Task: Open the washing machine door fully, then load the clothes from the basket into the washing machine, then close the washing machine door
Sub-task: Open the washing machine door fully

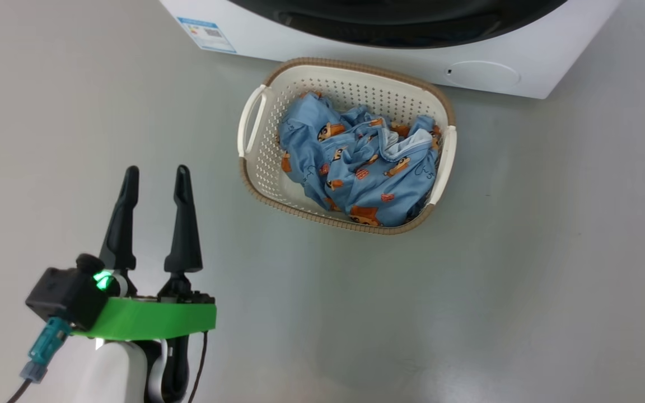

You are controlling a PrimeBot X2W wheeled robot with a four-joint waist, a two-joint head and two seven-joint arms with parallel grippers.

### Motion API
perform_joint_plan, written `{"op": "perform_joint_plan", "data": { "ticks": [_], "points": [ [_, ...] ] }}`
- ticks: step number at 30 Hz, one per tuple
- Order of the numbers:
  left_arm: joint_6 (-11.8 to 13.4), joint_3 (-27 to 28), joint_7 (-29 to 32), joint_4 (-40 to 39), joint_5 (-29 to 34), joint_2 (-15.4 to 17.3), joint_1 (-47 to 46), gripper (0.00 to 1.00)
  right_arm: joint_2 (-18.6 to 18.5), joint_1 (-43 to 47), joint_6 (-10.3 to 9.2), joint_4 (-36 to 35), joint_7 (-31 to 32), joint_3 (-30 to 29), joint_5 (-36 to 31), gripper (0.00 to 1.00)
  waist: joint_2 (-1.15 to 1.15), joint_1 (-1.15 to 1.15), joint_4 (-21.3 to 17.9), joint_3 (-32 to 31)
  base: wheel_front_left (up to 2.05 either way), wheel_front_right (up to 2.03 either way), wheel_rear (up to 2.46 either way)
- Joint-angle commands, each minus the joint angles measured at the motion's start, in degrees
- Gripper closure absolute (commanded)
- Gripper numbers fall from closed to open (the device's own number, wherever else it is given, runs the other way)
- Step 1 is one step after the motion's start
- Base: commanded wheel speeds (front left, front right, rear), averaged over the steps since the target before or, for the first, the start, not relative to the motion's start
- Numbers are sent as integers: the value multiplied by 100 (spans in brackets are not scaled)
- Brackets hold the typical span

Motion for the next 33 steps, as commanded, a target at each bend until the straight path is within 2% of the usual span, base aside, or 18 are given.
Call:
{"op": "perform_joint_plan", "data": {
  "ticks": [1,15,24,33],
  "points": [
    [62,116,-36,-169,-63,87,-74,0,94,-184,18,-70,100,69,-23,100,0,0,87,65,0,0,0],
    [146,9,-36,-153,-191,86,-66,0,216,-509,18,207,251,310,-251,100,0,0,228,104,0,0,0],
    [100,125,-36,-33,-60,86,36,0,222,129,18,24,487,451,-255,100,0,0,148,-298,0,0,0],
    [-33,268,-36,261,76,86,228,0,267,1166,18,-427,673,572,-173,100,0,0,118,-884,0,0,0]
  ]
}}
